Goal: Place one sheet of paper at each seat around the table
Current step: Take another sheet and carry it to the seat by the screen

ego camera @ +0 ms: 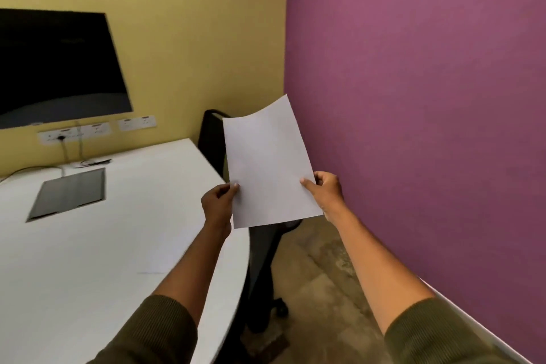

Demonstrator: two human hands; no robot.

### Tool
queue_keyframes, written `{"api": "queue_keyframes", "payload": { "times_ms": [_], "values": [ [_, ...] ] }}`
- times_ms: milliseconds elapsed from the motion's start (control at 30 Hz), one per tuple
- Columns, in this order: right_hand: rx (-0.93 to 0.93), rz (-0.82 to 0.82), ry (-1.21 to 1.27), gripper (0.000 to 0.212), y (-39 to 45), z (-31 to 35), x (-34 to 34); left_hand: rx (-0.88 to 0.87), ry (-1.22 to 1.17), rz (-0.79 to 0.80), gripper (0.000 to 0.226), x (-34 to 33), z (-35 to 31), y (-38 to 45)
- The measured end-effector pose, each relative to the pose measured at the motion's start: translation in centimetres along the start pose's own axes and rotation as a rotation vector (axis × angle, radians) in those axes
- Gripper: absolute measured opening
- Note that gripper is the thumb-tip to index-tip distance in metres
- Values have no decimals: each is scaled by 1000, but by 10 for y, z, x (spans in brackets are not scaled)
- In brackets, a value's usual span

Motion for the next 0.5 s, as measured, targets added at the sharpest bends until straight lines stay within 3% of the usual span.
{"api": "queue_keyframes", "payload": {
  "times_ms": [133,333,500],
  "values": [
    [-23,-151,39,7,-2,-16,90,2,3,119,26,-91,10,15],
    [-83,-305,64,41,9,-66,199,60,23,264,19,-210,53,47],
    [-152,-435,41,40,23,-103,267,120,14,371,17,-297,107,98]
  ]
}}
Point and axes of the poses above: each hand's wrist, its own y-axis towards the middle knuckle, its own x-axis out of the back of the hand, z = x × y, the point moved 3 cm from there along y, towards the middle knuckle, and after that the axes turned 13 degrees about z, right-handed, at the moved point
